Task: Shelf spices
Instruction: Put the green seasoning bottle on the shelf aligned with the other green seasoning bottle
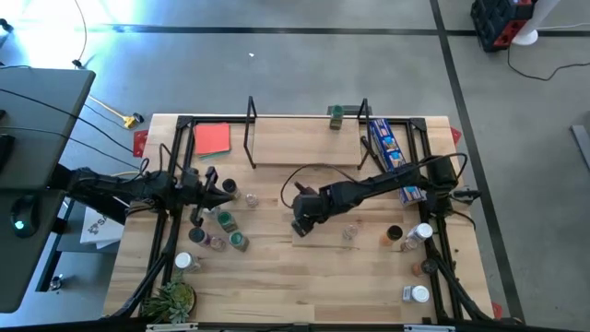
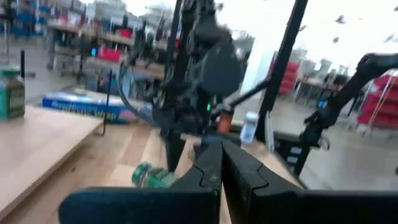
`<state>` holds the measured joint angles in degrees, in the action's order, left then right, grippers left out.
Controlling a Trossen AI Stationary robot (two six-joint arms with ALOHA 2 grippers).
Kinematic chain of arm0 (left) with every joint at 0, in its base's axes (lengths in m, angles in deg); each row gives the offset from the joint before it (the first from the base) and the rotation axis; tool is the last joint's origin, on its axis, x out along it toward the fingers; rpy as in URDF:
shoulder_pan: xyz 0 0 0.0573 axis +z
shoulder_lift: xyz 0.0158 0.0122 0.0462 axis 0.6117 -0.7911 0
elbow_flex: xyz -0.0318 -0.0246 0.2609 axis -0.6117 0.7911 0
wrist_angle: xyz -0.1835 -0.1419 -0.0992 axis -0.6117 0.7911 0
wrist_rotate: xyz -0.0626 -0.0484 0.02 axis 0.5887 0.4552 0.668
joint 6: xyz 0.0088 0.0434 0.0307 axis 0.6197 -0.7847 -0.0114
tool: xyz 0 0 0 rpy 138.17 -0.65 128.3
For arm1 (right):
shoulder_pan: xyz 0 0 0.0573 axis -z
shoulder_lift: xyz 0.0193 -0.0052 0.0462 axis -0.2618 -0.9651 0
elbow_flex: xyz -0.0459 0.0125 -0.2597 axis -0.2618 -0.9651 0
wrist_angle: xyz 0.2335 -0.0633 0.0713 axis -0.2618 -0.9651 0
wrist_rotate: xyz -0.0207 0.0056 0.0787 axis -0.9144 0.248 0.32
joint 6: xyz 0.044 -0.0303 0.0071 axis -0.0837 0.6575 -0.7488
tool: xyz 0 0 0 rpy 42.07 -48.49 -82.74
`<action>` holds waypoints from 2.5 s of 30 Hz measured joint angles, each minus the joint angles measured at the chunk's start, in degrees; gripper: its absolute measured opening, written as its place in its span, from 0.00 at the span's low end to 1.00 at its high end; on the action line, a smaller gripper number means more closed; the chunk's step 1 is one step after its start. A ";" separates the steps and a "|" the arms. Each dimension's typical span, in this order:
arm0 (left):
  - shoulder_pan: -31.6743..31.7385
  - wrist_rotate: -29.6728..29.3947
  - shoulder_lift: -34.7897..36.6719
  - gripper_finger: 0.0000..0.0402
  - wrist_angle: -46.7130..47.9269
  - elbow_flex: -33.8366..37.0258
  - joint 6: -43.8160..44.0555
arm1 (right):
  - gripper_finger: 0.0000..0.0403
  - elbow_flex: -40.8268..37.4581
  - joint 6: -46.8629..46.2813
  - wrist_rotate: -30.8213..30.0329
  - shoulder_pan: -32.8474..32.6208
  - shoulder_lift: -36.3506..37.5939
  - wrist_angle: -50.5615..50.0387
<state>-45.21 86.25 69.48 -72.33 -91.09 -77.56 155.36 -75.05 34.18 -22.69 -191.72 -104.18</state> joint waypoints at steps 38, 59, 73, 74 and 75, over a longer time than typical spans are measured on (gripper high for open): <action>6.39 7.62 -93.56 0.00 -1.99 -43.85 0.24 | 0.66 1.28 -0.46 -4.47 -0.31 -1.73 -13.23; 9.76 0.43 -93.55 0.00 5.18 -48.24 -6.23 | 0.66 1.18 13.16 -9.77 -2.79 -3.03 -23.10; 11.51 2.39 -98.77 0.00 -8.87 -48.14 -6.62 | 0.64 1.31 16.06 -21.91 -0.11 -3.94 -11.62; 11.30 2.49 -98.48 0.00 -9.05 -48.14 -6.69 | 0.64 1.31 15.76 -22.04 -0.52 -3.94 -11.57; 11.08 2.55 -98.08 0.00 -9.03 -48.14 -6.73 | 0.64 1.31 15.16 -22.38 -0.95 -3.94 -11.42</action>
<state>-34.13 88.81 -28.60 -81.36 -139.23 -84.28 156.67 -59.89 11.79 -23.64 -195.66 -115.60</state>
